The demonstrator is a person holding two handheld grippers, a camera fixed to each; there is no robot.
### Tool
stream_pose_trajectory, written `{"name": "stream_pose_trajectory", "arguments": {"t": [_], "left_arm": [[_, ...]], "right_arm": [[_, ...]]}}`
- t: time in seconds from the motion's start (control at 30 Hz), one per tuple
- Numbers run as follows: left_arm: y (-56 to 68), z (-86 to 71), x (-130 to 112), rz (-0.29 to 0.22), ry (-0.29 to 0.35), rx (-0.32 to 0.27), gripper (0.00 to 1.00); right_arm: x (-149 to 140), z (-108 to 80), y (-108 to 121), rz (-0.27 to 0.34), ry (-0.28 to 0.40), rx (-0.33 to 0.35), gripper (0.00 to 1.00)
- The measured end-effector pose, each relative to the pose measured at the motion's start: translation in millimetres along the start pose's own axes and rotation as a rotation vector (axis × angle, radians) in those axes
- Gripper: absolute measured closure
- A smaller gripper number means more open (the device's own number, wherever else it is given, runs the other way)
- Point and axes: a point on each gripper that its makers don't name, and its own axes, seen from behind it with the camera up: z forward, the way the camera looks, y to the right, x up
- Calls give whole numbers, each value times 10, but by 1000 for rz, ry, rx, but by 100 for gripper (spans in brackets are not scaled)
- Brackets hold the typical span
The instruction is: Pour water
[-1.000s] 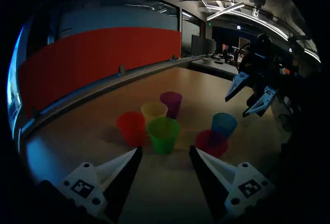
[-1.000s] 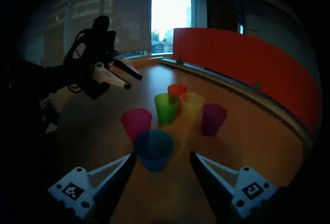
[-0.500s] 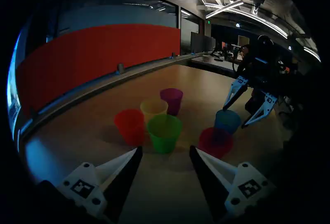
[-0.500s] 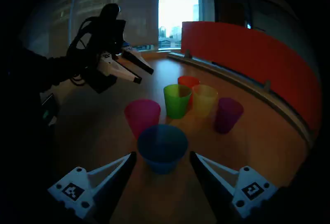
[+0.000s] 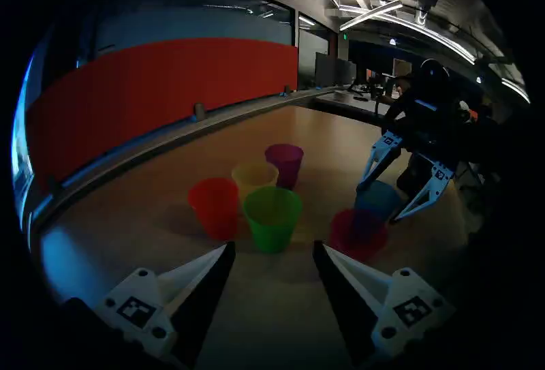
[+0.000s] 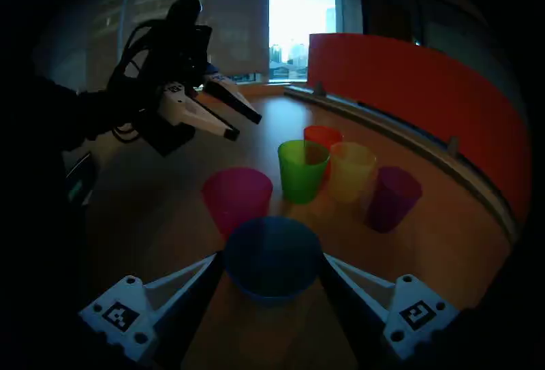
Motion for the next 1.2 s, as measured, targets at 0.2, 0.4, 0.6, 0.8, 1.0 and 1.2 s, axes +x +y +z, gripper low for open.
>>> {"name": "stream_pose_trajectory", "arguments": {"t": [0.2,0.4,0.6,0.8,1.0,1.2], "left_arm": [[-27,-3,11,-5,4,2,16],[-26,2,28,-6,8,1,16],[-17,8,32,-1,7,-1,16],[-14,20,47,-7,12,-6,16],[4,65,66,-7,15,-12,16],[14,130,66,0,9,-14,16]], "right_arm": [[2,35,5,-8,-1,1,0],[-2,49,33,-10,0,-10,7],[1,43,36,-3,2,-9,8],[61,-15,32,2,6,-6,8],[246,-142,93,-3,39,-26,8],[493,-302,176,9,92,-46,8]]}}
